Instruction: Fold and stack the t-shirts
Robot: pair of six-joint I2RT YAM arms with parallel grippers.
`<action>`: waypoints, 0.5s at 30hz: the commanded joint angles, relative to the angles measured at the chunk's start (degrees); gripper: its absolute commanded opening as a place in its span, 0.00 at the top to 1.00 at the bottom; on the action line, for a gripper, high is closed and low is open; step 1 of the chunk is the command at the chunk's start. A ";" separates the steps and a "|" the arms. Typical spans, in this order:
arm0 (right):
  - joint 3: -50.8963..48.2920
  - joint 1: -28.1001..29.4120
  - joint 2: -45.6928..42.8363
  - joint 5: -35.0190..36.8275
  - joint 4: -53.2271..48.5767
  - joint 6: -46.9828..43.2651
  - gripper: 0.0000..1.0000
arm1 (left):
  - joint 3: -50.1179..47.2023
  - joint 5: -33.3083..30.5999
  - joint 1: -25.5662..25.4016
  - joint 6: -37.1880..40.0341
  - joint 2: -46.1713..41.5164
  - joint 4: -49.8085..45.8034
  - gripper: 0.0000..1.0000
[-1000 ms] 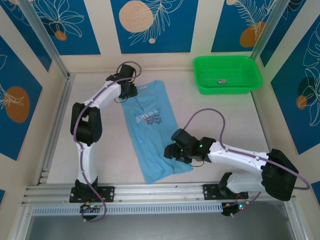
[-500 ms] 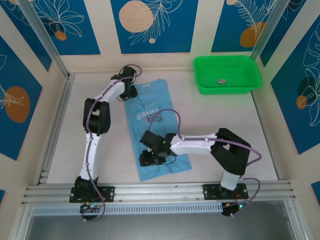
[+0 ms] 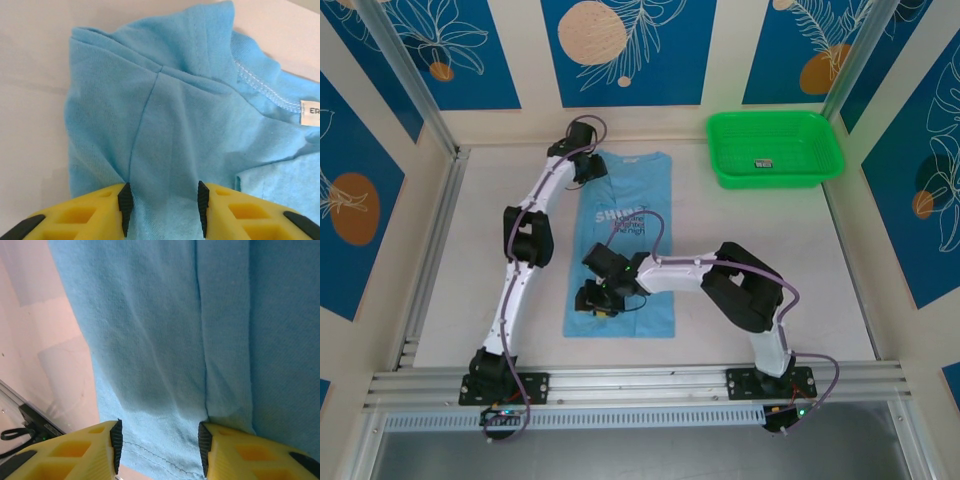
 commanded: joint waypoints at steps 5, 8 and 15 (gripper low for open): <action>4.19 2.42 -4.19 8.56 -10.04 -4.63 0.42 | 1.11 7.34 1.28 -0.79 -5.38 -3.99 0.43; 3.94 3.16 -10.12 11.06 -11.63 -8.18 0.39 | 0.96 9.15 1.29 -1.57 -11.47 -5.39 0.35; -9.83 0.73 -30.23 15.14 -14.76 -9.39 0.31 | -25.23 6.97 0.54 -0.14 -39.07 -3.96 0.19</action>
